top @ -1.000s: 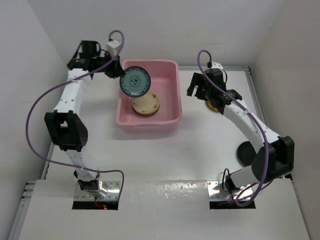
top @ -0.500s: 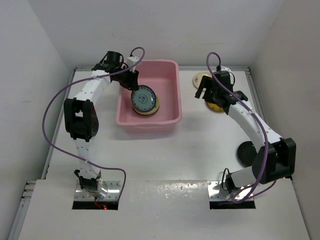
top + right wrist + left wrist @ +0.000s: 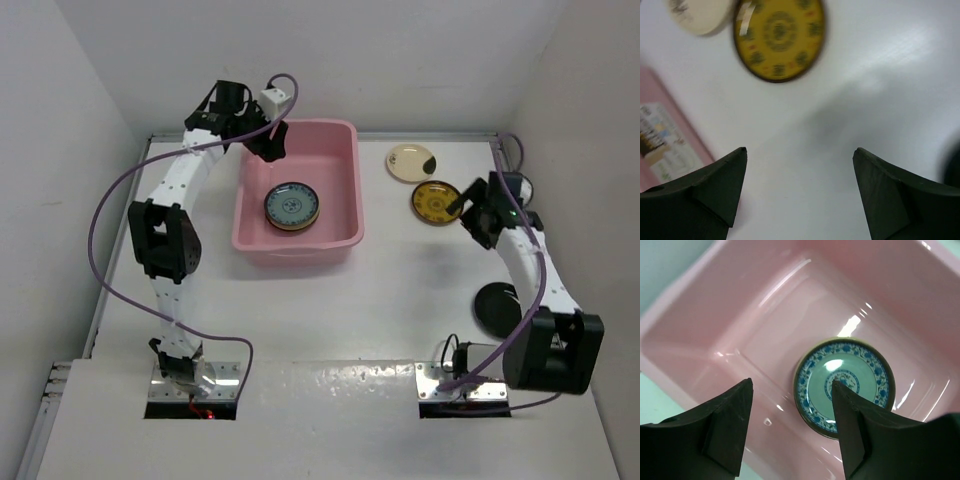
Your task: Place the plates into the plastic bin on the countertop
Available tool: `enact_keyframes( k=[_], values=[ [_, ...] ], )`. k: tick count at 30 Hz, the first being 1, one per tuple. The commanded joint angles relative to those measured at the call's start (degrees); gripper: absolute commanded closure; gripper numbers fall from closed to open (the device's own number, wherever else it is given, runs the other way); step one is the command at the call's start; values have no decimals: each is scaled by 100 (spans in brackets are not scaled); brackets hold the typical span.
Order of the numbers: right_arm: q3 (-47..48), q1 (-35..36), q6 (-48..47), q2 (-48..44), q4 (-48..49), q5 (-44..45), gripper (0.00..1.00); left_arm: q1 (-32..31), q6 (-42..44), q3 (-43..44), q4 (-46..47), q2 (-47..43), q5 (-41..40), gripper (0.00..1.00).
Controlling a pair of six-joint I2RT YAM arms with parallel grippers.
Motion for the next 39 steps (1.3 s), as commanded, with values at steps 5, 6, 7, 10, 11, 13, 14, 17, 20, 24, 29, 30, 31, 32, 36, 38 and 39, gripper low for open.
enact_keyframes(
  k=[5,6,7,10,11,13,14,17,20,24,29,30,31,32,36,38,39],
  values=[
    [-1175,-1548,1243,-1081,-1805,1045,10,339,-57,539,-261,46,-152,33],
    [-1282,-1724,1331,-1264,-1930,1431,7,340,-57,540,-262,46,-152,33],
    [-1570,-1926,1576,-1432,-2270,1704,5,427,-118,601,-262,46,-152,33],
    [-2019,-2340,1947,-1810,-2344,1874,5,586,-171,654,-314,46,-152,33],
    [-2126,-2402,1982,-2133,-2301,1874,5,586,-171,654,-314,46,-91,33],
    [-2539,-2683,2122,-2329,-2213,1970,5,700,-233,716,-314,46,-20,33],
    [-2775,-2797,2193,-2556,-2204,1979,5,701,-233,716,-314,46,59,33],
    [-3074,-3148,2281,-2821,-2134,1891,8,753,-233,768,-314,-76,121,33],
    [-3286,-3316,2229,-2857,-1888,1865,10,806,-233,699,-314,-182,174,33],
    [-3340,-3370,2150,-2595,-1712,1961,11,806,-233,540,-314,-314,174,33],
    [-3760,-3413,2088,-2312,-808,1674,14,806,-233,487,-314,-429,174,33],
    [-3814,-3405,1958,-2277,-284,1611,16,806,-233,487,-314,-489,174,33],
    [-3893,-3405,1921,-2277,-174,1567,17,806,-233,487,-314,-490,174,33],
    [-3946,-3396,1912,-2251,-95,1505,19,806,-233,487,-314,-490,174,33],
    [-4025,-3396,1745,-2075,293,1470,28,806,-233,382,-314,-604,121,33],
    [-4139,-3405,1588,-1987,616,1225,31,806,-233,382,-314,-657,68,33],
    [-4200,-3396,1474,-1952,696,1102,33,806,-233,329,-314,-657,68,33]
  ],
)
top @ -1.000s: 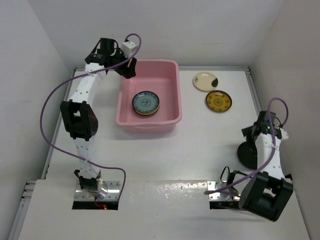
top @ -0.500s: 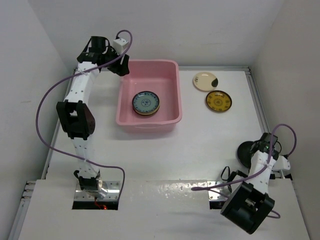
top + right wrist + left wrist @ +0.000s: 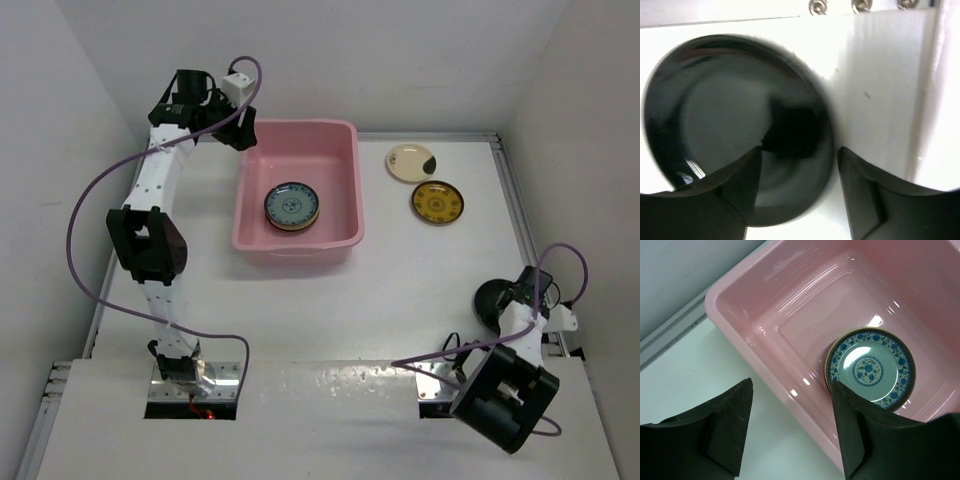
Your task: Place the plates into the plastic bin on the countertop
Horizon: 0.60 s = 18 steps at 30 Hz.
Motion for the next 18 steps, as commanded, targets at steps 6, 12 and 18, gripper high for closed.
enact_keyframes(
  k=[6,12,18],
  values=[
    [-256,-30,-427,638,879,-994,79,17,-58,-169,-2,-445,-120,33],
    [-142,-30,-1454,1288,1423,-2119,100,17,-163,-389,-2,-551,-173,33],
    [25,-21,-1712,476,2046,-3307,100,70,-111,-504,-2,-612,-472,33]
  ],
)
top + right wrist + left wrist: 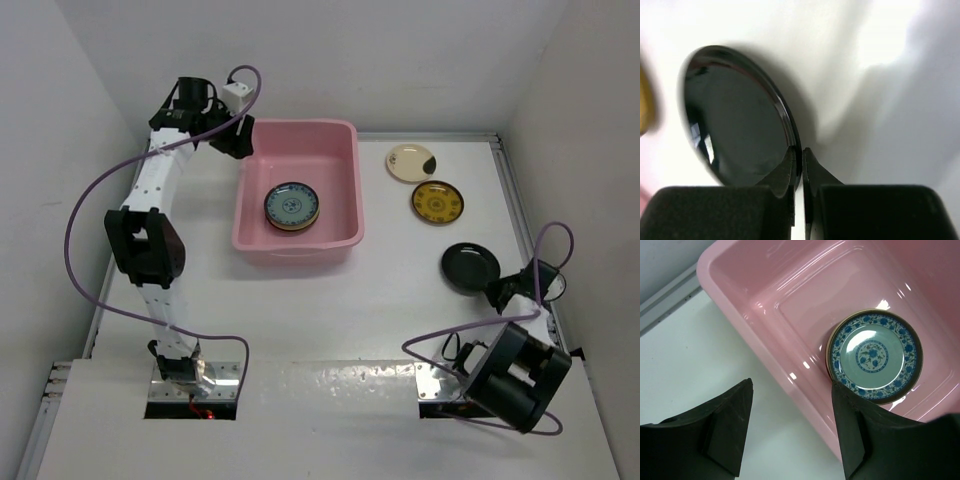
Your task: Place the plates into the plastic bin on the countertop
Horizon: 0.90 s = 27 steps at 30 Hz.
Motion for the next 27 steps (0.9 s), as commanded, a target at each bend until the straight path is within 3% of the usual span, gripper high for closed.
enact_keyframes(
  k=[1,6,13,17,20,21,23,24,26,27],
  values=[
    [49,36,-404,-592,59,-890,100,113,-49,-25,61,-409,-260,33],
    [681,62,0,-1296,51,-786,100,219,-49,-25,61,-409,-261,33],
    [1569,176,62,-1428,-292,-750,100,333,-49,27,61,-356,-261,33],
    [2244,632,132,-1324,-188,-864,100,447,-49,159,61,-243,-261,33],
    [2954,1738,-59,-868,-134,-541,100,579,-268,273,131,-120,-392,33],
    [3124,2794,-139,-579,-125,-209,100,658,-330,334,192,-119,-479,33],
    [3956,3521,-672,279,-125,66,100,746,-488,396,245,-66,-559,33],
    [4187,4412,-789,529,-125,102,100,834,-489,449,246,-14,-646,33],
    [5168,4833,-1043,1021,-125,-116,100,887,-568,449,307,-14,-717,33],
    [5435,5156,-1106,1859,-299,-231,100,974,-568,449,307,-14,-770,33]
  ],
)
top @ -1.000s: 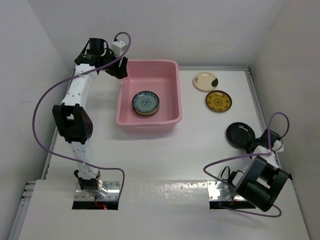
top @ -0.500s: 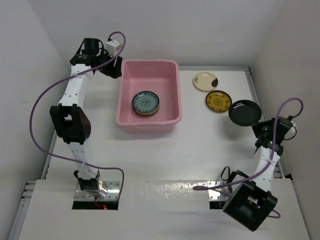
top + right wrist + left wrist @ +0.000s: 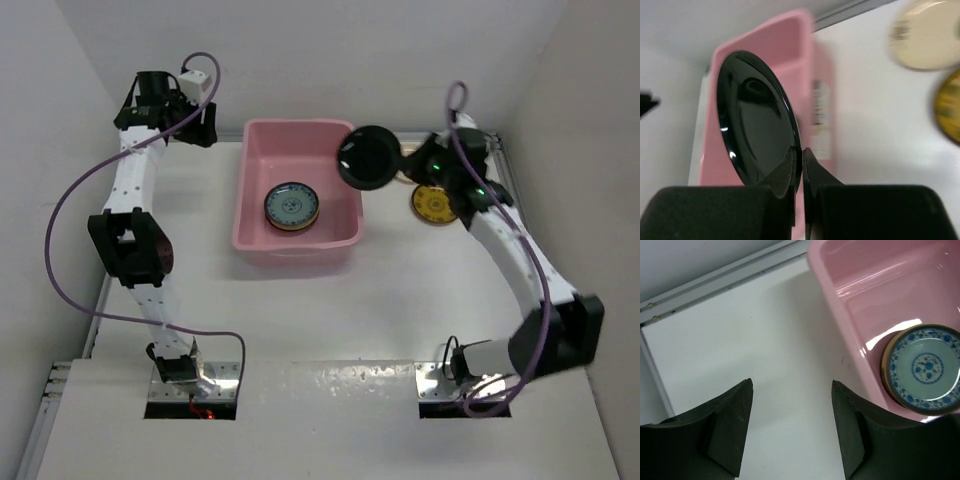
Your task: Place the plates into the plastic bin on the countertop
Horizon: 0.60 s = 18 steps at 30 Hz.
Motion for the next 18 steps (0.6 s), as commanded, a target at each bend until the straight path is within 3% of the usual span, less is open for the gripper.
enact_keyframes(
  k=[1,5,9,14,18],
  values=[
    [1330,940,-697,1156,6,-116,100,278,-223,244,200,2,-230,33],
    [3227,1697,-945,3176,-827,-282,100,541,-275,51,253,2,-301,33],
    [4059,1962,-989,4329,-1155,-353,100,665,-143,-81,253,2,-353,33],
    [4770,2129,-972,5095,-1358,-432,100,841,-91,-134,253,-51,-231,33],
    [4825,2050,-761,5377,-1323,-432,100,946,-38,-187,253,-51,-160,33]
  ],
)
